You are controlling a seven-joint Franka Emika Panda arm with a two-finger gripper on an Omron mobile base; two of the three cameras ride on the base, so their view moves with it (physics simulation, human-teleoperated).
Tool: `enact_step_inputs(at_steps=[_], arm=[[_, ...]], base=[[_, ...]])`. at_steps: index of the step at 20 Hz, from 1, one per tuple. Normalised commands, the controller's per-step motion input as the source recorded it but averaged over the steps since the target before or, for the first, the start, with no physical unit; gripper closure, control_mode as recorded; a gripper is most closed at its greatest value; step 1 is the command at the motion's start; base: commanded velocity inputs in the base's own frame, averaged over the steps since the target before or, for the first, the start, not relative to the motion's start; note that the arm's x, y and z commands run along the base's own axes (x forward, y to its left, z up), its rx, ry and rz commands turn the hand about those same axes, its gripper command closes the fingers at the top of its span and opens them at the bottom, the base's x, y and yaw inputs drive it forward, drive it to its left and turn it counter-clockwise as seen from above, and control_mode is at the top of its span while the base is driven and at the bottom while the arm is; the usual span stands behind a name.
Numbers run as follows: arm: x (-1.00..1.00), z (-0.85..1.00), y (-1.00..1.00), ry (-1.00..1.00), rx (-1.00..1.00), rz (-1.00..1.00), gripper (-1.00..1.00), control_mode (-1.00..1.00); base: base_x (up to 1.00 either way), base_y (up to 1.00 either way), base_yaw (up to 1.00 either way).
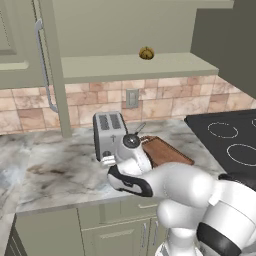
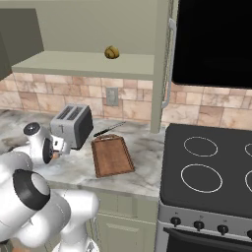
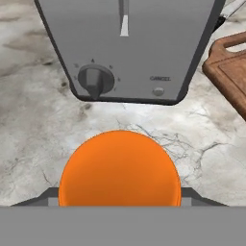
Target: Pick the bread, place it on the cutting board, pick the jam, place it on the counter, and close the cabinet.
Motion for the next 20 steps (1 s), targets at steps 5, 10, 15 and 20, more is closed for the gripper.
enact_step_inputs(at_steps=[5,10,15,20], arm=[[0.00,-0.25,0.00,0.00,0.00,0.00,1.00,-1.00],[0.01,-0.21,0.00,0.00,0.00,0.00,1.00,-1.00],[0.03,-0.15,0.00,0.00,0.00,0.00,1.00,-1.00],[0.00,-0.08,0.00,0.00,0.00,0.00,1.00,-1.00]], base=[[0.00,0.00,0.00],[0.00,0.00,0.00],[0.00,0.00,0.00],[0.00,0.00,0.00]])
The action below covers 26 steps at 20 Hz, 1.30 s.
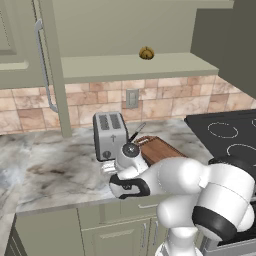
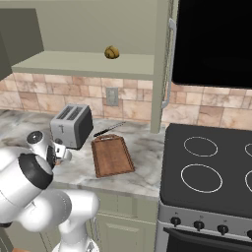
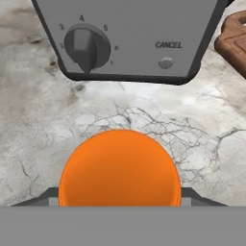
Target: Pick the bread, place it on the cutting board, pick the jam, place it on the counter, and close the cabinet.
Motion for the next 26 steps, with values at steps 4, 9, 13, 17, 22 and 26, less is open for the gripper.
enact_step_inputs(at_steps=[4,9,13,17,22,26], arm=[[0.00,-0.05,0.00,0.02,0.00,0.00,1.00,-1.00],[0.00,-0.13,0.00,0.01,0.00,0.00,1.00,-1.00],[0.00,-0.17,0.00,0.00,0.00,0.00,1.00,-1.00],[0.00,-0.09,0.00,0.01,0.00,0.00,1.00,-1.00],[0.00,-0.09,0.00,0.03,0.00,0.00,1.00,-1.00],[0.00,-0.11,0.00,0.03,0.00,0.00,1.00,-1.00]], base=[[0.00,0.00,0.00],[0.00,0.00,0.00],[0.00,0.00,0.00],[0.00,0.00,0.00],[0.00,0.00,0.00],[0.00,0.00,0.00]])
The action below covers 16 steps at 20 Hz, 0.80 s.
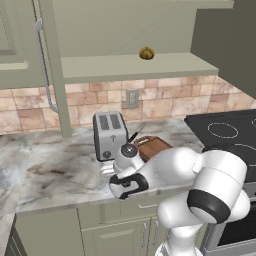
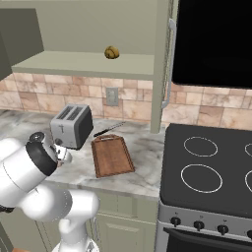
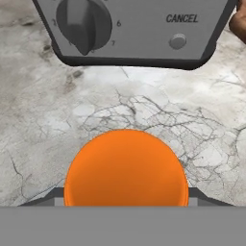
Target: Pick the bread, place it on the cutting board, pick the jam, place it on the counter, and close the cabinet.
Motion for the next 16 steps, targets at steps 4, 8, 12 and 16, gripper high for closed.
enact_step_inputs(at_steps=[4,8,12,16], arm=[[0.00,0.00,0.00,0.00,0.00,0.00,-1.00,-1.00],[0.00,0.00,0.00,0.00,0.00,0.00,-1.00,-1.00],[0.00,0.00,0.00,0.00,0.00,0.00,-1.00,-1.00],[-0.03,0.00,0.00,0.00,0.00,0.01,-1.00,-1.00]], base=[[0.00,0.00,0.00],[0.00,0.00,0.00],[0.00,0.00,0.00],[0.00,0.00,0.00]])
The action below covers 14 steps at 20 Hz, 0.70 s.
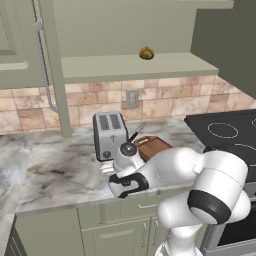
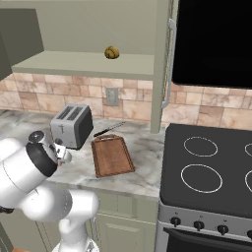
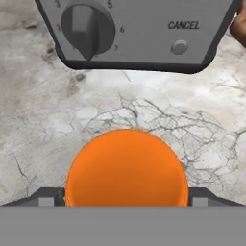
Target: Pick the bread, place it on the cutting board, pick the jam, place it on the counter, and close the cabinet.
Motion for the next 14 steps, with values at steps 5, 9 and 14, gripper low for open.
enact_step_inputs(at_steps=[5,9,14], arm=[[-0.09,0.15,0.00,-0.05,0.00,0.03,-1.00,-1.00],[0.00,0.43,0.00,-0.08,0.00,0.02,-1.00,-1.00],[0.00,0.61,0.00,-0.06,0.00,0.01,-1.00,-1.00]], base=[[0.00,0.00,0.00],[0.00,0.00,0.00],[0.00,0.00,0.00]])
